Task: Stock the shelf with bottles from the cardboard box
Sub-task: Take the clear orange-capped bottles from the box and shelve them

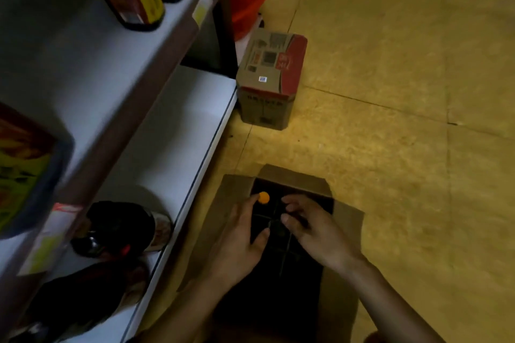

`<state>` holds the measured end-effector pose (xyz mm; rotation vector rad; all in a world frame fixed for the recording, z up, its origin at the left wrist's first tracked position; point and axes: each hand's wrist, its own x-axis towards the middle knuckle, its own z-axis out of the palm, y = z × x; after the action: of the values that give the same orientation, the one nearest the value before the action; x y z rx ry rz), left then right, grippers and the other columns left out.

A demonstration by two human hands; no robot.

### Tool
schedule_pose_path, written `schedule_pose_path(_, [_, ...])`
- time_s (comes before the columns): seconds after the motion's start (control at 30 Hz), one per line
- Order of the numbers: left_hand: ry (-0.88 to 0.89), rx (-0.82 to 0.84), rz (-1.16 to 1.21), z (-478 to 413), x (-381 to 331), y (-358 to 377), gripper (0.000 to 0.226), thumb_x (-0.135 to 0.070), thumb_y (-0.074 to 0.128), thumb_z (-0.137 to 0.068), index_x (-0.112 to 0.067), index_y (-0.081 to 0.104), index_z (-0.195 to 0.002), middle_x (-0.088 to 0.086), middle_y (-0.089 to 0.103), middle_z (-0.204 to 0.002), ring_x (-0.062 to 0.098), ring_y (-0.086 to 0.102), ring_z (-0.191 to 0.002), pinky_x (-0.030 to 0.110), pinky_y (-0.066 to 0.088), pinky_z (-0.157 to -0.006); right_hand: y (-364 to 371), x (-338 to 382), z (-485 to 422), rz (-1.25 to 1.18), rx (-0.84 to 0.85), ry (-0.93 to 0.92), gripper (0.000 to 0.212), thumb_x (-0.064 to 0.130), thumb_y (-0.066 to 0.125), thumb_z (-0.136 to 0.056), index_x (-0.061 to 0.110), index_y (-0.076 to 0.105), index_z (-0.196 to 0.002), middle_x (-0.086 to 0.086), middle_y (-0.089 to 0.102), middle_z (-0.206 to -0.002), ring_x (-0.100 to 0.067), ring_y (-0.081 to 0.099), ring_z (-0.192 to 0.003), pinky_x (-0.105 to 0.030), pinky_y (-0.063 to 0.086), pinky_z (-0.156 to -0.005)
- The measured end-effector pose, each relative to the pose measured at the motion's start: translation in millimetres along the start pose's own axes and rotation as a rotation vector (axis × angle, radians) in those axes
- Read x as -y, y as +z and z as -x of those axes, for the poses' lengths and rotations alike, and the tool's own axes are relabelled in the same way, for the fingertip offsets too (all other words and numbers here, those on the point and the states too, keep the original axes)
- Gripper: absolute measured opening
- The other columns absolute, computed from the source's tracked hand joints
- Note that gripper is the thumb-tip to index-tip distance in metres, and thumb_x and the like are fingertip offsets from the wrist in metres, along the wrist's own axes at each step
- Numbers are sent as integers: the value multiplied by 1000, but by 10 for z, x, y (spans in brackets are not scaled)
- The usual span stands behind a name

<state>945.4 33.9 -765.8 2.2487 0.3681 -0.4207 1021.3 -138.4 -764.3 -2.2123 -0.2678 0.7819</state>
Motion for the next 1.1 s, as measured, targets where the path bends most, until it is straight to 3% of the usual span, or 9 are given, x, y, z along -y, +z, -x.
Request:
schedule_pose_path(0.13, [32, -15, 61, -423, 447, 357, 73, -34, 61, -99, -40, 19, -158, -9, 31, -159, 13, 43, -140, 35, 43, -113, 355, -456, -423, 97, 1, -55, 42, 35, 58, -101, 30, 48, -141, 6, 56, -127, -9, 59, -116, -27, 50, -98])
schedule_pose_path(0.23, [55, -50, 119, -574, 620, 499, 75, -30, 64, -98, -42, 21, -157, -8, 36, -156, 13, 45, -139, 42, 46, -112, 492, -651, -627, 170, 21, -96, 48, 35, 58, -101, 30, 42, -146, 3, 54, -130, -13, 59, -120, -26, 48, -97])
schedule_pose_path(0.37, [91, -92, 167, -733, 669, 553, 76, -29, 67, -96, -44, 23, -156, -10, 42, -149, 9, 49, -133, 36, 50, -108, 513, -721, -764, 370, 50, -186, 57, 35, 56, -102, 27, 31, -152, -3, 49, -141, -22, 55, -127, -30, 44, -101])
schedule_pose_path(0.5, [135, -84, 176, -800, 622, 440, 72, -23, 65, -98, -38, 26, -156, -11, 44, -147, 0, 49, -125, -3, 45, -79, 560, -721, -852, 469, 69, -253, 60, 38, 56, -101, 29, 26, -153, -4, 49, -141, -24, 56, -126, -37, 48, -101])
schedule_pose_path(0.57, [131, -85, 191, -796, 623, 397, 70, -20, 64, -99, -32, 26, -158, -8, 44, -147, -3, 48, -117, -10, 37, -72, 607, -712, -933, 500, 80, -244, 61, 37, 56, -100, 29, 25, -152, -5, 49, -141, -26, 55, -127, -40, 49, -100])
schedule_pose_path(0.7, [160, -99, 191, -787, 570, 385, 70, -19, 62, -101, -30, 24, -159, -14, 41, -134, -7, 43, -113, -11, 34, -73, 703, -718, -1107, 475, 82, -237, 57, 25, 57, -98, 25, 32, -149, -10, 55, -138, -30, 58, -124, -43, 50, -98])
schedule_pose_path(0.87, [180, -113, 149, -784, 618, 404, 71, -21, 64, -99, -31, 25, -158, -9, 42, -146, -5, 44, -117, -13, 32, -77, 794, -849, -1272, 352, 55, -198, 48, 20, 60, -97, 28, 48, -142, -10, 62, -134, -27, 60, -122, -41, 49, -99])
schedule_pose_path(0.97, [188, -103, 161, -801, 665, 418, 71, -20, 66, -98, -32, 28, -156, -15, 41, -131, -7, 47, -109, -10, 36, -75, 845, -910, -1319, 289, 43, -179, 44, 23, 62, -96, 30, 54, -139, -6, 63, -135, -24, 59, -124, -41, 49, -101])
schedule_pose_path(1.1, [181, -100, 175, -857, 734, 364, 68, -21, 67, -97, -43, 30, -150, -26, 43, -115, -4, 55, -109, 13, 54, -84, 887, -905, -1321, 225, -9, -192, 29, 29, 64, -95, 31, 62, -124, 3, 70, -121, -20, 65, -114, -42, 53, -94])
